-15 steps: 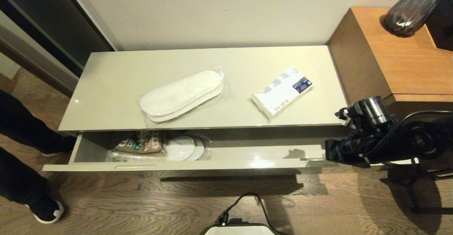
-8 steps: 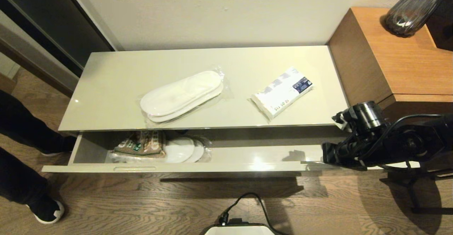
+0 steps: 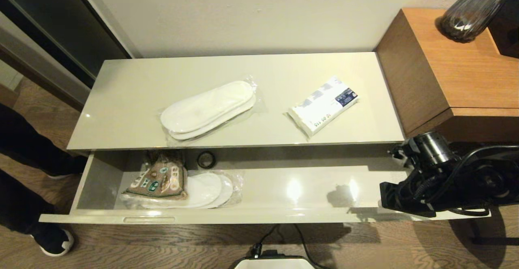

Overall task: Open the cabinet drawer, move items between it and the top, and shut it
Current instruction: Open the drawer, then pick up the tissue on the table

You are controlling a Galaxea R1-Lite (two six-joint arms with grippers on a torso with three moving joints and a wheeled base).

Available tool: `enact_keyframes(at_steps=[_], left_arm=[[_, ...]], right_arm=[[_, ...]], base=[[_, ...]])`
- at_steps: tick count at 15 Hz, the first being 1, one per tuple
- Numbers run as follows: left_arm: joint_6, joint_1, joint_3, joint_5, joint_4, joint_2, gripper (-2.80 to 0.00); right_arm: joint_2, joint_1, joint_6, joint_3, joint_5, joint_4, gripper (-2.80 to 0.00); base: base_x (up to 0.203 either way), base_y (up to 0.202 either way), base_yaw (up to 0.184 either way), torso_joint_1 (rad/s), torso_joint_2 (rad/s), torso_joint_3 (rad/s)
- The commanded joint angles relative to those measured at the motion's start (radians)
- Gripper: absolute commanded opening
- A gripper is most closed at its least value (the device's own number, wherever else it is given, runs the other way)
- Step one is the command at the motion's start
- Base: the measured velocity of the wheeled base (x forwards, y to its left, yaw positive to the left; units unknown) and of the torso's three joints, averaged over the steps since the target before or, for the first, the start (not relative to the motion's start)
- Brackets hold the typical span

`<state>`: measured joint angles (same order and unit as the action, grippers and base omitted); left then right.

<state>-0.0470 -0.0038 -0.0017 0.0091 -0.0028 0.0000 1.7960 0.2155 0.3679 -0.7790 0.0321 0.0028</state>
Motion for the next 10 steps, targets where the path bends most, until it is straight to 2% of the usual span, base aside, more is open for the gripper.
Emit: enact_keyframes(at_steps=[1, 7, 10], left_arm=[[-0.001, 0.001, 0.000, 0.000, 0.000, 0.000, -2.80], [-0.002, 0.001, 0.000, 0.000, 0.000, 0.000, -2.80], [-0.001, 0.001, 0.000, 0.000, 0.000, 0.000, -2.80]], right_arm=[[-0.067, 0.001, 0.003, 0.057, 0.001, -0.003, -2.80], [-0.207, 0.002, 0.020, 0.202, 0.003, -0.001, -2.80], [-0.263, 0.004, 0.036, 0.213, 0.003, 0.000, -2.80]], base=[[0.000, 0.000, 0.000, 0.000, 0.00, 0.000], [0.000, 0.000, 0.000, 0.000, 0.00, 0.000], [0.000, 0.000, 0.000, 0.000, 0.00, 0.000]])
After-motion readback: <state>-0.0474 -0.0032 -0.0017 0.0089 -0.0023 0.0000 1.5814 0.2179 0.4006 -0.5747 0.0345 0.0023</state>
